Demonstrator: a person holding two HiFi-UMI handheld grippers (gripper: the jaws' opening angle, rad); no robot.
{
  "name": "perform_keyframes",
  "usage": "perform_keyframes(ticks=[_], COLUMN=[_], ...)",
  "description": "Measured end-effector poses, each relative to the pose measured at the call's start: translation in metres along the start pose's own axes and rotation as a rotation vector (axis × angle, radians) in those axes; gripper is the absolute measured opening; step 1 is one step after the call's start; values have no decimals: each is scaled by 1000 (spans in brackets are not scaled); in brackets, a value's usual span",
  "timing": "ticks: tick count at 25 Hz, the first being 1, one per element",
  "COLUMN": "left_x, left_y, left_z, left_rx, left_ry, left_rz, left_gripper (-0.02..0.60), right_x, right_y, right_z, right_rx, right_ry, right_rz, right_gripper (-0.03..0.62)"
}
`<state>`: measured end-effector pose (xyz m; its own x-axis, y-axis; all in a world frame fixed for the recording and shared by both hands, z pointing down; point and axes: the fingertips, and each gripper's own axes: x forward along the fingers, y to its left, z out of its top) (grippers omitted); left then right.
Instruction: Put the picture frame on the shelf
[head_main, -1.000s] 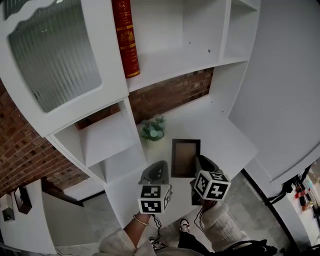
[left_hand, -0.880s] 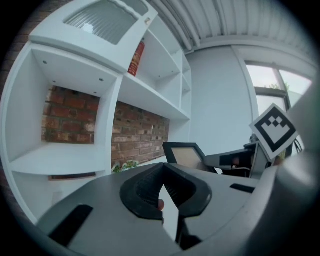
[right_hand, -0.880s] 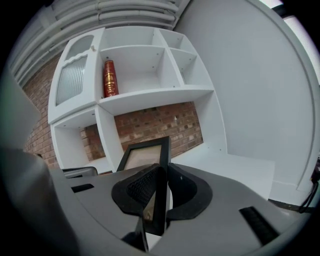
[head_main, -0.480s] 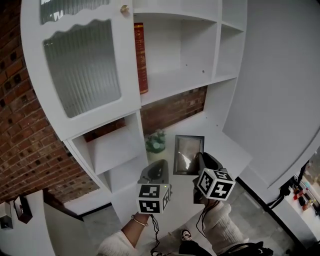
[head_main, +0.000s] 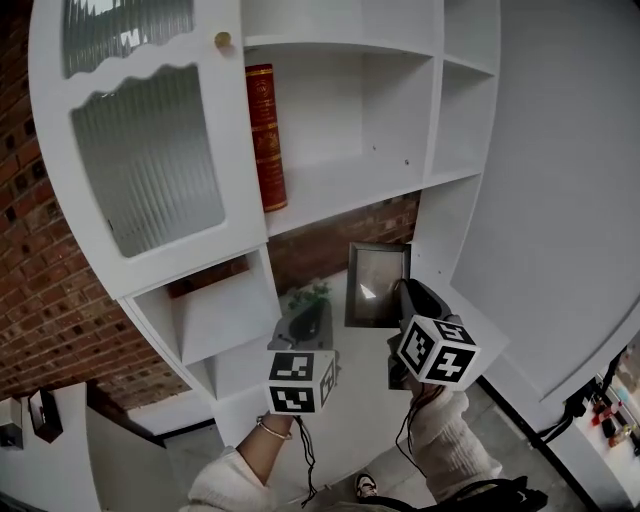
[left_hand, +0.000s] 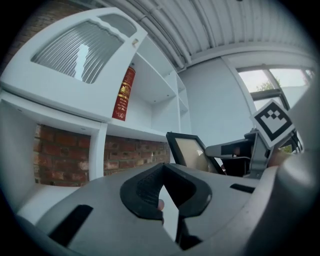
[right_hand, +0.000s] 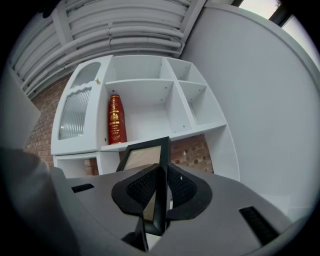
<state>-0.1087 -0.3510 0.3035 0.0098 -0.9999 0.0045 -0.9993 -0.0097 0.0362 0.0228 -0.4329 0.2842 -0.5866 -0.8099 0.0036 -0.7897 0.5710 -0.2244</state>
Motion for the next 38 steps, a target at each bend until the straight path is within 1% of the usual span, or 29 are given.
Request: perform_keyframes(ticks=[9,16,21,25,32,38], left_x=[41,56,68,74,87,99], left_y=[1,7,14,17,26,33], left_z=[48,85,101,111,121,132], left_rx=[37,89,128,117,114,93], left_ry=[-60,-116,-134,-142,-129,-128], left_rz=[10,12,21,16,30,51], left_gripper=[5,5,5,5,5,5], right_x=[35,56,76,90,115,144], right_y=[-8,-6,1,4,7,16], right_z=[56,87,106,119,141,146], right_rx=[-28,6,29,20,19,35], right_ry=[-74,-125,-147,-157,-161,-125], right_rz=[44,70,91,94,101,129], right_gripper=[71,71,71,71,71,71])
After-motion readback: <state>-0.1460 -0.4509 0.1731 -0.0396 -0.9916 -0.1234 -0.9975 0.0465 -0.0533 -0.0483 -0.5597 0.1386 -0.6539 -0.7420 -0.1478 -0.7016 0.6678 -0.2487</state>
